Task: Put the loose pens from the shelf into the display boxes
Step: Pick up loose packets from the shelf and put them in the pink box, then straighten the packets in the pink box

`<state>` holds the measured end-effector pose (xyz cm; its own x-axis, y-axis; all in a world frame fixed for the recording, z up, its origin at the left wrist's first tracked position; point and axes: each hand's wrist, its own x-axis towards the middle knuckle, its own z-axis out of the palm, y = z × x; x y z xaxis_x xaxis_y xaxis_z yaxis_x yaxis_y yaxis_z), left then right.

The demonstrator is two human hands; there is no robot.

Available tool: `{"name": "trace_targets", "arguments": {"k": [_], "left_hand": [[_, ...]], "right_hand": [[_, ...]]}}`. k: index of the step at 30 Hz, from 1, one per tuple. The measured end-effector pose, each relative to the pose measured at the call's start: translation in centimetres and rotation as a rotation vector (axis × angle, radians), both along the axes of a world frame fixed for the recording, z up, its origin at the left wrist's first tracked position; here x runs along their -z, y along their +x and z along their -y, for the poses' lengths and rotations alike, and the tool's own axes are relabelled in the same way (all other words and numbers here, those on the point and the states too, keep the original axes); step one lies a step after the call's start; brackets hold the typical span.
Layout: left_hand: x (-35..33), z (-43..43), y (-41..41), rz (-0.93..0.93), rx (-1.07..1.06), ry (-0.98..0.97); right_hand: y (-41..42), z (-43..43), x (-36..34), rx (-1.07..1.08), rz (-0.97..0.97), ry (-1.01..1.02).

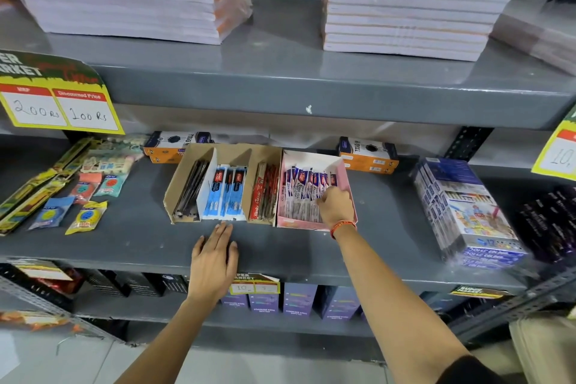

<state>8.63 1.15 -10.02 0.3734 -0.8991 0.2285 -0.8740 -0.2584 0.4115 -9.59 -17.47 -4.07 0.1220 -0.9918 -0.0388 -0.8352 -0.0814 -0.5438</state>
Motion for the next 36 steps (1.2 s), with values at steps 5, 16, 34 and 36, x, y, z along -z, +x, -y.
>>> {"name": "trace_targets", "arguments": {"k": [5, 16, 34, 36], "left_hand": [[-4.3, 3.3, -3.6, 0.029, 0.248, -0.210], [-5.4, 14.5, -9.2, 0.037, 0.215, 0.488], [-3.7, 15.4, -9.3, 0.111, 0.222, 0.565], [-4.1, 14.9, -9.4, 0.076, 0.218, 0.458]], "right_hand": [[-0.9, -0.3, -0.1, -0.106, -0.077, -0.077], [-2.7, -0.2, 0.0, -0.425, -0.306, 0.069], [-2.8, -0.2, -0.5, -0.488, -0.319, 0.098], [-3.1, -0.4, -0.8, -0.444, -0.233, 0.112]]}}
